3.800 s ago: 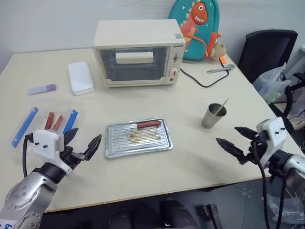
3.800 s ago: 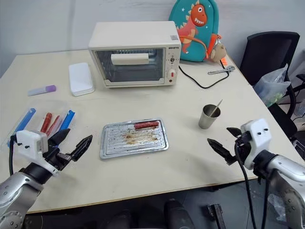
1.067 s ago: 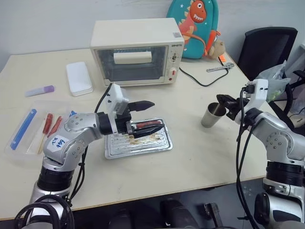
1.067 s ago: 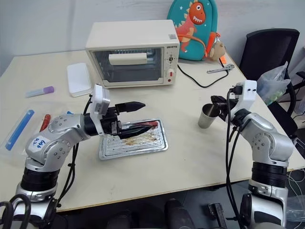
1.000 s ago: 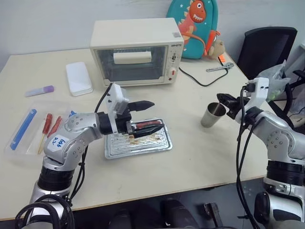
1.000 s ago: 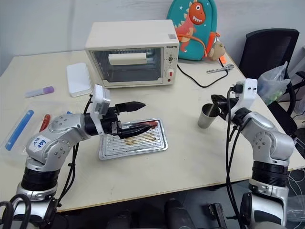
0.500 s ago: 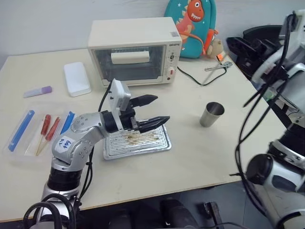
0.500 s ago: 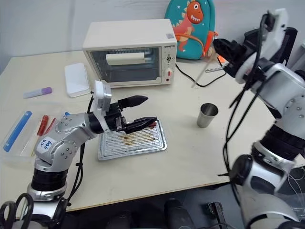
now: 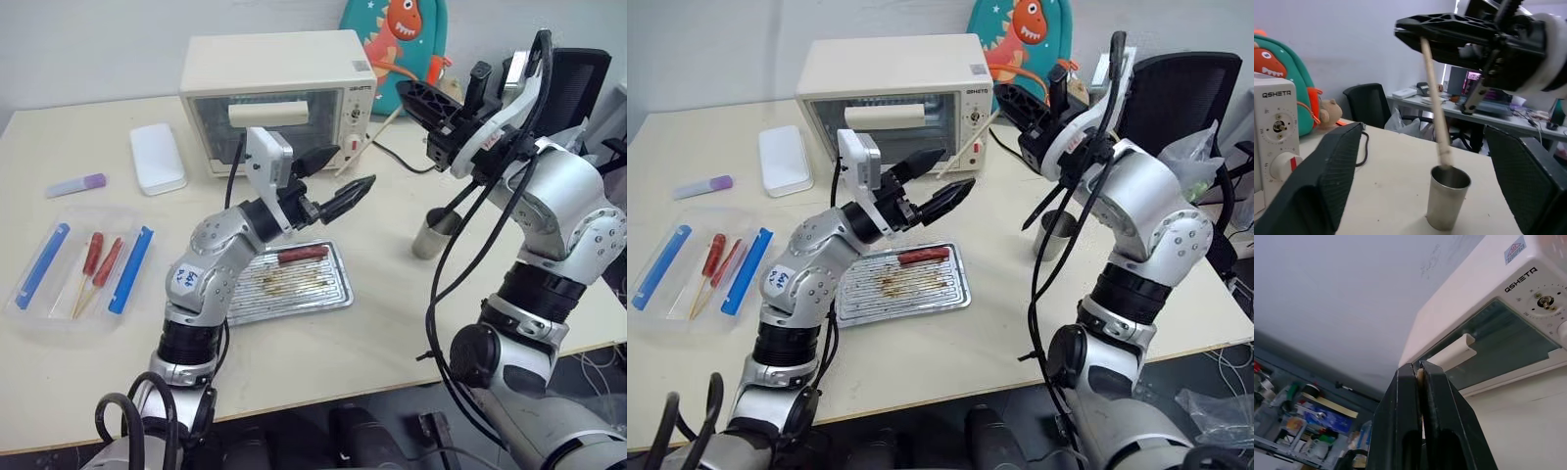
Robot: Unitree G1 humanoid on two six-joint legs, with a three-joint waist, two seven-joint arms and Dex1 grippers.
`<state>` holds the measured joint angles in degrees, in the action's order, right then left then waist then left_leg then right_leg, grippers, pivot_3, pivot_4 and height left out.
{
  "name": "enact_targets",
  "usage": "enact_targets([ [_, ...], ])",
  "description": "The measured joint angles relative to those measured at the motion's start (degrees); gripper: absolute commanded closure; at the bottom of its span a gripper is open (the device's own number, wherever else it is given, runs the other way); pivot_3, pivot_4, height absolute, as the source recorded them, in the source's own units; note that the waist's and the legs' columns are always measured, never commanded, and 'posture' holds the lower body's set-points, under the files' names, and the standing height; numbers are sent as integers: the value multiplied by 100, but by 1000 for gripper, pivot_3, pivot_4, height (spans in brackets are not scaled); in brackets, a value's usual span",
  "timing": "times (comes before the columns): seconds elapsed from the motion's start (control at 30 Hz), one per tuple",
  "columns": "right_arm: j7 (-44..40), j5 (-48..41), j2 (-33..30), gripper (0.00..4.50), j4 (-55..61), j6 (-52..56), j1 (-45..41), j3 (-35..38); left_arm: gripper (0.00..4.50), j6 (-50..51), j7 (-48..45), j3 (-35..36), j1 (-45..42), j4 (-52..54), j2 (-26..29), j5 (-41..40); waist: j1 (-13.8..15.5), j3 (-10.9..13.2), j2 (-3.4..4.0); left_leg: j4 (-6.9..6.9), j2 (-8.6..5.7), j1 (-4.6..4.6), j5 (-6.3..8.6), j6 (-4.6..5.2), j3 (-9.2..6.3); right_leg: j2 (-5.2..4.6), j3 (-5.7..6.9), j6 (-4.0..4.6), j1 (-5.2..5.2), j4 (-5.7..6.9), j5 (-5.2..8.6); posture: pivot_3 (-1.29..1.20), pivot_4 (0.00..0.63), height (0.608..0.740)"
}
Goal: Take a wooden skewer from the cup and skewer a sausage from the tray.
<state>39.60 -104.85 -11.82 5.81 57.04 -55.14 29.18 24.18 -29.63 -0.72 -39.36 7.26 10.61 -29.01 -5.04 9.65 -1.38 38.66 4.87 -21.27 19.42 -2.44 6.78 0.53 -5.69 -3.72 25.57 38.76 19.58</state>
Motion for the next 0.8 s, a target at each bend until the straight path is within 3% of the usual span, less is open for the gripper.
enact_targets([
  [0.13, 189, -458, -223, 4500, 220, -437, 196, -406, 2100, -95, -1, 38, -13, -81, -41, 12, 10, 0, 0, -1, 0, -1, 0, 0, 0, 0, 1, 0, 0, -3, 0, 0, 150, 740],
  [0.8, 24, -707, -820, 4500, 490, -1462, 667, -1189, 2100, 232, -165, -27, -16, 350, -108, -122, 23, 0, 0, -1, 3, -2, 0, 0, -1, 0, 0, -1, 0, -6, -1, 0, 150, 740],
])
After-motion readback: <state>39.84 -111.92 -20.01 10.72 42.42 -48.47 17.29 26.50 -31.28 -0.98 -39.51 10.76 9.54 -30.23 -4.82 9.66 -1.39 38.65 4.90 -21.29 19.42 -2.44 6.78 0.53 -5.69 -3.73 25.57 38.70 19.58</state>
